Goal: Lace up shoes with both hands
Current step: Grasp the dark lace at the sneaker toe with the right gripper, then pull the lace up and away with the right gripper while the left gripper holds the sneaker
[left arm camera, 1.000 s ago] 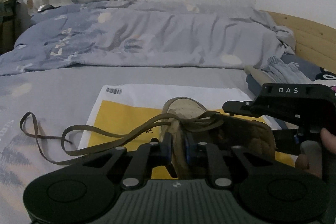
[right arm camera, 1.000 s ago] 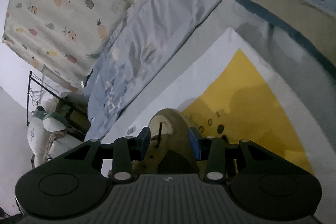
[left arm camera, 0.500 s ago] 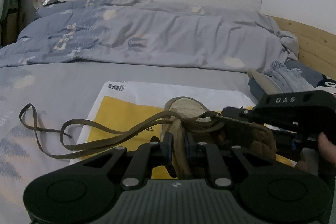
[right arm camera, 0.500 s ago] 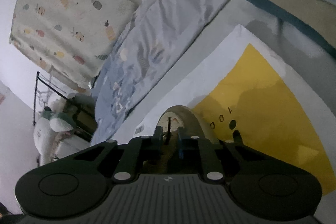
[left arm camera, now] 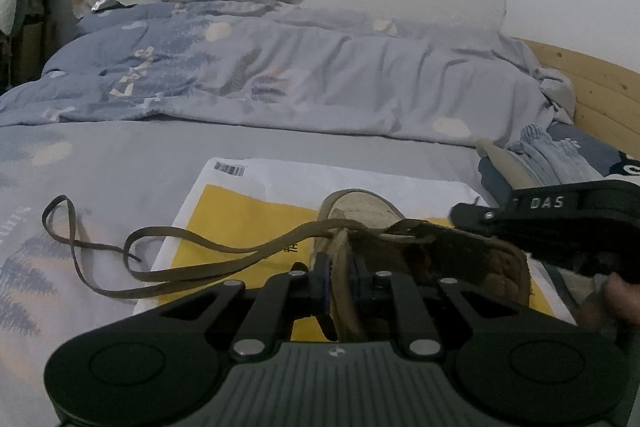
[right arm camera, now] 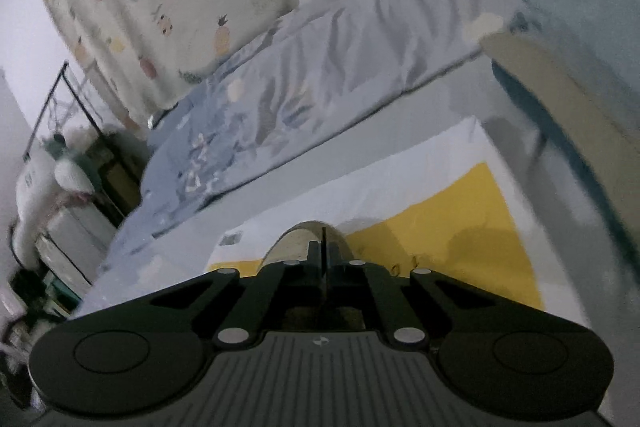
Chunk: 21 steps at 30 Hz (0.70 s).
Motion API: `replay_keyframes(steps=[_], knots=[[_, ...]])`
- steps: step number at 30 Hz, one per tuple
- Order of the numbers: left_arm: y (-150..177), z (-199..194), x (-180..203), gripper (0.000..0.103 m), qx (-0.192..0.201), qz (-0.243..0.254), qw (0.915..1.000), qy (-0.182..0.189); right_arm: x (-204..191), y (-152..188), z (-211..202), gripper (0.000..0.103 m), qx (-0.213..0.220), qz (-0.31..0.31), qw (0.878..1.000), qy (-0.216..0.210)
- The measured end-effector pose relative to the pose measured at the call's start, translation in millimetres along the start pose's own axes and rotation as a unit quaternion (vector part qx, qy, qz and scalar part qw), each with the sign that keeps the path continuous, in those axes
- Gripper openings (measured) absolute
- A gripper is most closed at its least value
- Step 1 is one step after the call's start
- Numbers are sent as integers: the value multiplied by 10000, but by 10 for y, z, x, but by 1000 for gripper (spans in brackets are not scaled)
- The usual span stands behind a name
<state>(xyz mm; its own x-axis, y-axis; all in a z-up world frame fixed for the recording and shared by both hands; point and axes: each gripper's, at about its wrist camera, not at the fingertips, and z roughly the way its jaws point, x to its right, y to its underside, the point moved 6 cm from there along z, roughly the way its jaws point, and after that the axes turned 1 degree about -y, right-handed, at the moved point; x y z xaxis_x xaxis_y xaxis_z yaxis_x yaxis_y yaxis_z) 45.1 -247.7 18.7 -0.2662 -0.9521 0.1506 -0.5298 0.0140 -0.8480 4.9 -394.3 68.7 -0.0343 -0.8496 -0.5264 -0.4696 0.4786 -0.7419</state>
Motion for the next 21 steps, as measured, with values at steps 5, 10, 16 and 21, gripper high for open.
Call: replay_keyframes(steps=[5, 10, 16, 21], knots=[[-4, -1, -15, 9, 11, -42, 10000, -19, 130, -115, -115, 1, 215, -87, 9992, 319], [-13, -4, -22, 9, -4, -76, 10000, -13, 354, -308, -265, 1, 509, -129, 9960, 724], [-22, -7, -20, 9, -10, -102, 9999, -30, 588, -532, -475, 1, 852, -348, 9882, 1221], [-26, -1, -9, 9, -4, -116, 9999, -57, 755, -698, -673, 1, 1111, -509, 9802, 1557]])
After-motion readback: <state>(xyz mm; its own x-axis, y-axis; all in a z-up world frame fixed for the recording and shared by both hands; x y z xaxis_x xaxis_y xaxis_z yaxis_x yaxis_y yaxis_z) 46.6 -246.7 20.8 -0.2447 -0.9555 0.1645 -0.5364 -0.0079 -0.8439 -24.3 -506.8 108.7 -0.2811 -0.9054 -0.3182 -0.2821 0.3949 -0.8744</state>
